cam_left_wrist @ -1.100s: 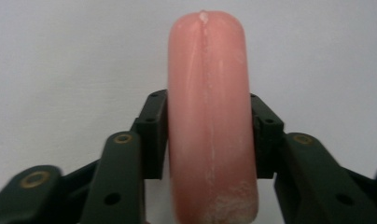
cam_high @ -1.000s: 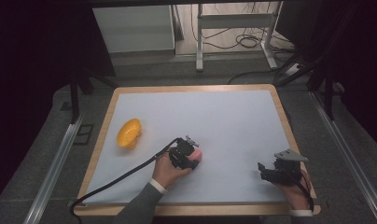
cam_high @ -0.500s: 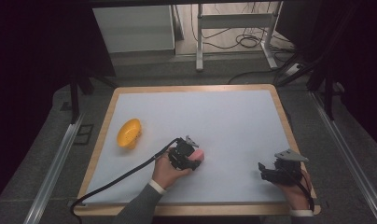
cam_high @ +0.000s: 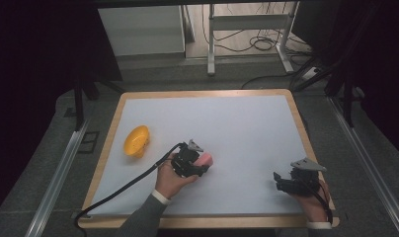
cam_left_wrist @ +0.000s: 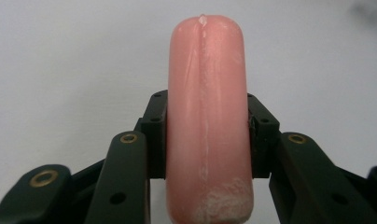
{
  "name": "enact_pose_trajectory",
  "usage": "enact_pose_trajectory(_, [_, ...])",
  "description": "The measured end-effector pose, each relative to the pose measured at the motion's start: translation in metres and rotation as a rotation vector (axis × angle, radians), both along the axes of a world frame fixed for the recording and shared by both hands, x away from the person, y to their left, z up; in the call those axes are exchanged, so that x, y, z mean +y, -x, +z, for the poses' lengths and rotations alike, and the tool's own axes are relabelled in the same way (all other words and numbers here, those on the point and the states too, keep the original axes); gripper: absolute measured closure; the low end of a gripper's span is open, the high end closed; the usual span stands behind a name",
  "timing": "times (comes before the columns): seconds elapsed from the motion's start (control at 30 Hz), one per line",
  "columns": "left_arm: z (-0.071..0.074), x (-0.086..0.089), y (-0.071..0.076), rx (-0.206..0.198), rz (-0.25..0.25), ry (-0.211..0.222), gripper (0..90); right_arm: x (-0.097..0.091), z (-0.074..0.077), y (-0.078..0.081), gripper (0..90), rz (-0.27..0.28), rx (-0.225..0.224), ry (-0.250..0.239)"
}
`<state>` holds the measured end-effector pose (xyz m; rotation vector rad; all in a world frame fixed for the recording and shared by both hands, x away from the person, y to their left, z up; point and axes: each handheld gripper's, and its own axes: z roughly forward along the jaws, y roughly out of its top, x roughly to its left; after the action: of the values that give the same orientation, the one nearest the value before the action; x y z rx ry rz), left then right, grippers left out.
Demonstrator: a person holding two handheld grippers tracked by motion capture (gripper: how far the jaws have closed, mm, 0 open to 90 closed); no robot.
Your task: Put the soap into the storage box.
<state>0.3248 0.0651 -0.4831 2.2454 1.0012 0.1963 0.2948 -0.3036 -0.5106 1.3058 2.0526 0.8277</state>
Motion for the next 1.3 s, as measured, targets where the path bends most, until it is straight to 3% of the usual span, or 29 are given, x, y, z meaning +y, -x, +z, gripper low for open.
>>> enact_pose_trajectory(1.3, [0.018, 0.035, -0.003, -0.045, 0.057, 0.019, 60.0, -0.001, -0.001, 0.0, 12.2, 0.0, 0.004, 0.001])
